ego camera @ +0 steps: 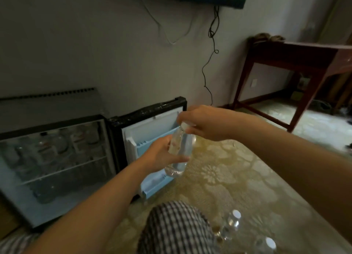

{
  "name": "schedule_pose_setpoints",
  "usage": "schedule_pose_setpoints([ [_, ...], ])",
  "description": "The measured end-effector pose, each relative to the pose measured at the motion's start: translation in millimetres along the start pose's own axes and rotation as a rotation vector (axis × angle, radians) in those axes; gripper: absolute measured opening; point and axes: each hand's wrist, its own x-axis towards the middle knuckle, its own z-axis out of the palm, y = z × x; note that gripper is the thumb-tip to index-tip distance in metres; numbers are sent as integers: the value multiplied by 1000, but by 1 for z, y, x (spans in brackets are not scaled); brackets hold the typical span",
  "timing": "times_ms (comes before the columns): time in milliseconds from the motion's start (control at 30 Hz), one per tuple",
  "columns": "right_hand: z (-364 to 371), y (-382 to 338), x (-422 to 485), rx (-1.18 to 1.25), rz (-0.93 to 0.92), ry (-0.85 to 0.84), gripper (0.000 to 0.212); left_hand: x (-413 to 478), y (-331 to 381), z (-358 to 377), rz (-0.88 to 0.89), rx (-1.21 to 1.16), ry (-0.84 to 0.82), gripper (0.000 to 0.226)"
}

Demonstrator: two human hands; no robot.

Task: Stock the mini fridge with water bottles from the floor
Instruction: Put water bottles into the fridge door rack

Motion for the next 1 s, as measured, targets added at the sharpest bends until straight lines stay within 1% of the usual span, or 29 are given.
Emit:
schedule_pose_setpoints([
  [67, -3, -6, 19, 27, 4, 28, 26, 3, -7, -14, -31, -49, 68, 48],
  [133, -1, -12, 37, 77, 25, 45, 28, 8, -22, -23, -53, -73, 130, 52],
  [167, 2, -15, 46, 102, 32, 43, 29, 10, -29, -26, -69, -79, 138, 53],
  [267, 20, -18, 74, 177, 86, 41, 32, 15, -51, -28, -107, -94, 137, 34],
  [300, 27, -19, 82, 211, 121, 46, 34, 17, -58, -28, -118, -100, 140, 33],
  [367, 43, -19, 97, 274, 203, 50, 37, 21, -71, -25, -145, -120, 145, 34],
  [400, 50, -19, 102, 292, 246, 49, 36, 23, -78, -23, -154, -152, 149, 34],
  [467, 65, -19, 114, 319, 326, 16, 34, 27, -92, -19, -195, -190, 148, 36],
  [533, 81, -20, 126, 355, 365, -32, 33, 34, -108, -15, -234, -199, 140, 38],
  [600, 98, -21, 139, 312, 357, -50, 33, 42, -127, -10, -272, -217, 149, 43],
  [633, 107, -20, 144, 282, 351, -35, 33, 46, -133, -10, -276, -180, 129, 45],
  [733, 147, -17, 160, 239, 358, -43, 36, 56, -157, -12, -293, -107, 1, 54],
  [800, 180, -15, 167, 245, 381, -76, 37, 61, -175, -11, -345, -102, -44, 46],
  [867, 209, -13, 173, 260, 387, -87, 37, 66, -193, -6, -429, -145, -25, 39],
  [1000, 249, -7, 190, 243, 348, -120, 38, 70, -226, 9, -578, -373, 95, 43],
])
